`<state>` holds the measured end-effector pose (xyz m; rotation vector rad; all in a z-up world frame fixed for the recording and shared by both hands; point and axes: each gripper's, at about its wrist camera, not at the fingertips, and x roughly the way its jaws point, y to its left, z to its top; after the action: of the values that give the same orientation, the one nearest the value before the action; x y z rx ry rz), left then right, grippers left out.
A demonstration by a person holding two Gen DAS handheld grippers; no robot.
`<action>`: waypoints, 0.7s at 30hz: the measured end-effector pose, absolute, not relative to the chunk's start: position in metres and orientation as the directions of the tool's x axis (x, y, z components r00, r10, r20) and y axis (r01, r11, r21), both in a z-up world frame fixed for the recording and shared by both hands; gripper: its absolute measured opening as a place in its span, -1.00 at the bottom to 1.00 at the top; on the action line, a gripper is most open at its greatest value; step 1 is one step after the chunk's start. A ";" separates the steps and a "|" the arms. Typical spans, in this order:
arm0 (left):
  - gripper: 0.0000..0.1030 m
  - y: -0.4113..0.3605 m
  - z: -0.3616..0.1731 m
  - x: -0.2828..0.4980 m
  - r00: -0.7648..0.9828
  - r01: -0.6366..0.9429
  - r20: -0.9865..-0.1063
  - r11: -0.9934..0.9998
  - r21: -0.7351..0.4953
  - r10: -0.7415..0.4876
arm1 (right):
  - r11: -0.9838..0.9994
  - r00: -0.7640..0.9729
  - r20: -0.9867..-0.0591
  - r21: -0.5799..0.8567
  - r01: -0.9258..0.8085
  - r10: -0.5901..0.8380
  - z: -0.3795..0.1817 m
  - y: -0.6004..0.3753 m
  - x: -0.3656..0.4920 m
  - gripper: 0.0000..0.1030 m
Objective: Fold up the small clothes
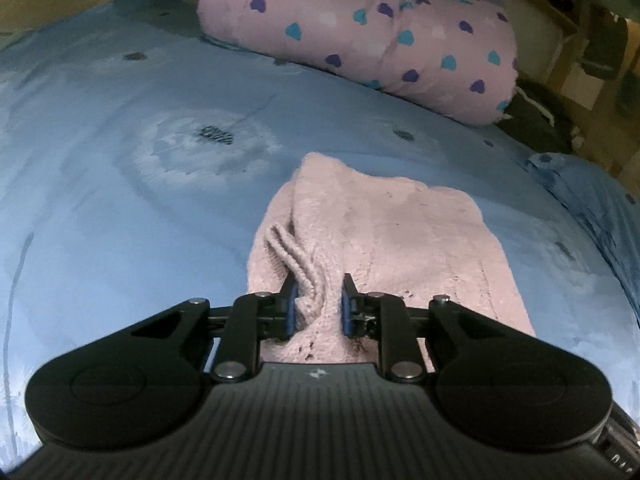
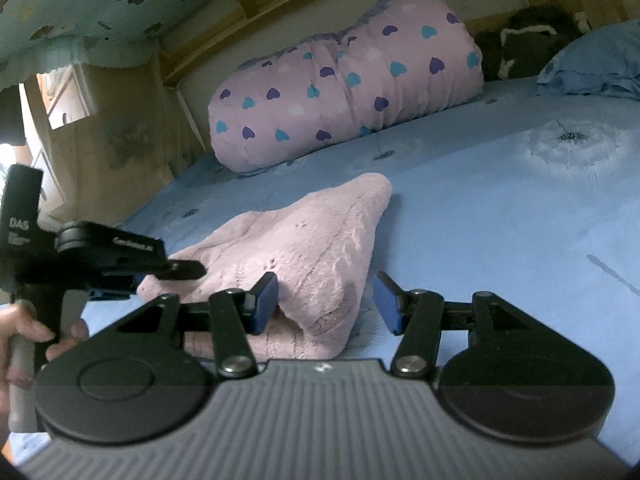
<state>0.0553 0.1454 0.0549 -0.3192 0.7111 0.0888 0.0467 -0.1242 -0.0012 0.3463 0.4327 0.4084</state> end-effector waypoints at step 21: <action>-0.02 0.171 0.062 0.059 0.748 -0.263 -0.663 0.923 -0.280 0.012 | 0.860 0.749 -0.449 0.396 -0.322 0.487 -0.006 -0.090 0.084 0.10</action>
<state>0.0595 0.1714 0.0623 -0.3721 0.7132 0.1539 0.0838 -0.0900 -0.0064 0.3045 0.5715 0.4498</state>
